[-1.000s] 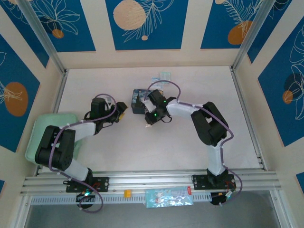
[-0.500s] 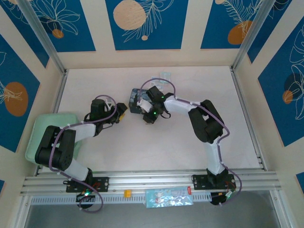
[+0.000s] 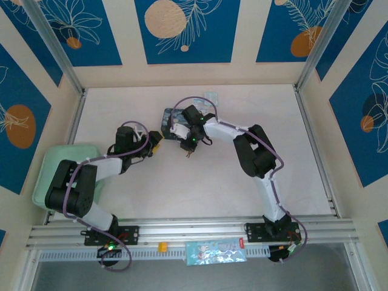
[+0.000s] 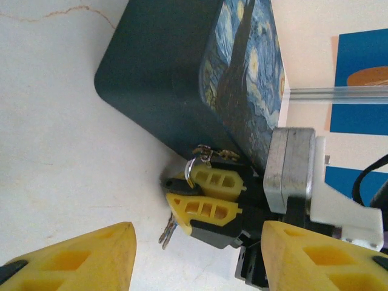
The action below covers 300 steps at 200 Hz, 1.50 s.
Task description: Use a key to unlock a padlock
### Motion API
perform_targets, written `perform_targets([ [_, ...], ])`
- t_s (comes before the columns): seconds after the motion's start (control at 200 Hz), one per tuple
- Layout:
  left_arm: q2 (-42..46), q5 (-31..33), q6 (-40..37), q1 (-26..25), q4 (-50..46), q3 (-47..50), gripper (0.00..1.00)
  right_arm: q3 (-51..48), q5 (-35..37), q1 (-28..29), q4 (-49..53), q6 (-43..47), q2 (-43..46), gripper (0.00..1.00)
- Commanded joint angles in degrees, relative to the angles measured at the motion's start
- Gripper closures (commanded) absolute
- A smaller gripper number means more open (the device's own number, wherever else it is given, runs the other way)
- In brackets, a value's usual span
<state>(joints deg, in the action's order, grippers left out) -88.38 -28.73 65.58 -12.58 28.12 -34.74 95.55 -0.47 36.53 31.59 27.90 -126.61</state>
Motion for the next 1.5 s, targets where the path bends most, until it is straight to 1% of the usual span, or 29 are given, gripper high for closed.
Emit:
perform_targets([
  [0.0, -1.6, -1.6, -0.4, 0.6, 3.2, 0.6, 0.48, 0.5, -5.0, 0.2, 1.6, -2.4, 0.4, 1.00],
  [0.1, -4.0, -0.6, 0.6, -0.2, 8.8, 1.0, 0.57, -1.2, -6.7, 0.4, -0.1, -3.9, 0.9, 1.00],
  [0.185, -7.2, 1.9, 2.2, -2.0, 17.5, 1.6, 0.63, -1.5, -7.5, 0.3, 0.0, -4.9, 0.8, 1.00],
  [0.365, -17.4, 6.8, 7.0, -6.6, 31.6, -0.7, 0.65, -1.9, -8.9, 0.1, -0.4, -5.4, 1.2, 1.00],
  [0.485, -22.7, 8.6, 9.0, -8.9, 36.6, -2.9, 0.65, -1.8, -9.5, -0.1, -0.4, -5.3, 1.3, 1.00],
  [0.71, -24.0, 10.8, 7.8, -10.6, 34.3, -5.3, 0.64, -1.7, -10.7, -0.2, -0.8, -5.3, 1.3, 1.00],
  [0.88, -25.1, 11.6, 9.1, -10.9, 36.4, -4.7, 0.65, -2.0, -11.0, -0.3, -0.9, -5.4, 1.4, 1.00],
  [0.98, -25.5, 11.4, 8.7, -11.3, 35.0, -5.5, 0.65, -2.6, -11.4, -0.3, -1.5, -5.3, 1.7, 1.00],
  [1.025, -25.8, 11.3, 8.7, -11.5, 35.0, -5.8, 0.68, -2.8, -11.4, -0.4, -1.8, -5.4, 1.8, 1.00],
  [1.095, -26.4, 11.3, 9.0, -11.8, 35.2, -6.0, 0.76, -2.8, -11.5, -0.4, -1.9, -5.5, 2.0, 1.00],
  [1.175, -26.9, 10.9, 9.3, -11.8, 35.6, -6.0, 0.87, -2.9, -11.6, -0.4, -1.9, -5.5, 2.1, 1.00],
  [1.24, -26.9, 10.9, 9.2, -11.8, 35.7, -5.9, 1.00, -3.0, -11.4, -0.4, -1.9, -5.6, 2.3, 1.00],
  [1.32, -26.9, 11.0, 9.0, -11.8, 35.7, -5.7, 1.00, -3.4, -10.8, -0.4, -2.1, -6.0, 2.9, 1.00],
  [1.35, -26.9, 11.0, 9.0, -11.8, 35.6, -5.6, 1.00, -3.8, -10.6, -0.3, -2.0, -6.4, 3.3, 0.98],
  [1.39, -26.9, 11.1, 8.9, -11.8, 35.6, -5.5, 1.00, -4.3, -10.3, -0.3, -1.9, -7.2, 4.0, 0.93],
  [1.426, -26.9, 11.3, 8.9, -11.8, 35.7, -5.4, 1.00, -4.8, -9.9, -0.4, -1.8, -8.4, 4.8, 0.83],
  [1.496, -26.9, 11.7, 8.9, -11.8, 35.8, -5.1, 1.00, -6.8, -9.8, -0.4, -1.8, -11.0, 7.1, 0.70],
])
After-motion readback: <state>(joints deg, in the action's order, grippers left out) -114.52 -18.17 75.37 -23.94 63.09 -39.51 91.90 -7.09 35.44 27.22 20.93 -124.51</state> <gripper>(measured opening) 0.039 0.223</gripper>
